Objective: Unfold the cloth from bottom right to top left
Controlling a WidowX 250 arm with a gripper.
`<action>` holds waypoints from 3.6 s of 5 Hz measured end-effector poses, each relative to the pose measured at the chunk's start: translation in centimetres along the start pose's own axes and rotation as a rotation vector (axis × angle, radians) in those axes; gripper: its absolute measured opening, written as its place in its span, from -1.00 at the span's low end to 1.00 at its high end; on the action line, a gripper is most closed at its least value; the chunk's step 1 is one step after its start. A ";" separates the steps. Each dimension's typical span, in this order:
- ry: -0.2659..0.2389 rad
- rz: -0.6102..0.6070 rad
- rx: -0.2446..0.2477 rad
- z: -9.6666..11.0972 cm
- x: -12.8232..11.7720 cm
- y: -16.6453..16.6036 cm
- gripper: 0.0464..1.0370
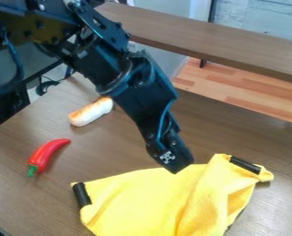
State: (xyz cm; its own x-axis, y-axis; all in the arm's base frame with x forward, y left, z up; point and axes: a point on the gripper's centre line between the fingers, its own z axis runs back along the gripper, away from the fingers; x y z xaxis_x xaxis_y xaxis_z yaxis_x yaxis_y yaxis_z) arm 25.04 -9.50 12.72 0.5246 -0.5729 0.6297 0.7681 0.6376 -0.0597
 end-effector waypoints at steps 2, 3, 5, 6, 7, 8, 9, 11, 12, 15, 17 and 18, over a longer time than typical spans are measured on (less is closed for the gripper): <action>0.188 -0.006 0.062 -5.2 -1.2 -3.3 0.93; 0.322 -0.008 0.144 -8.9 -3.0 -5.4 0.93; 0.431 -0.040 0.318 -13.1 -5.4 -6.7 0.93; 0.426 -0.041 0.349 -13.1 -6.0 -6.2 0.93; 0.449 -0.032 0.361 -13.1 -7.1 -5.2 0.93; 0.470 -0.012 0.360 -13.4 -8.2 -4.2 0.82; 0.496 -0.017 0.358 -14.0 -9.2 -3.8 0.31; 0.484 -0.003 0.297 -14.3 -9.8 -4.0 -0.79; 0.474 0.023 0.252 -12.9 -9.3 -3.5 -0.96; 0.394 0.196 0.045 -7.7 -7.5 3.8 -0.98; 0.507 0.265 0.087 -6.8 -8.2 8.0 -0.98; 0.561 0.268 0.150 -5.8 -7.9 9.4 -0.98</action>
State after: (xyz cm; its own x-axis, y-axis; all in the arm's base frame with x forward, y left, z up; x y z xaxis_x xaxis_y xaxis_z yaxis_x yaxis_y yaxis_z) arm 30.22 -1.93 2.72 0.8349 -0.5405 0.1039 0.5454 0.8379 -0.0237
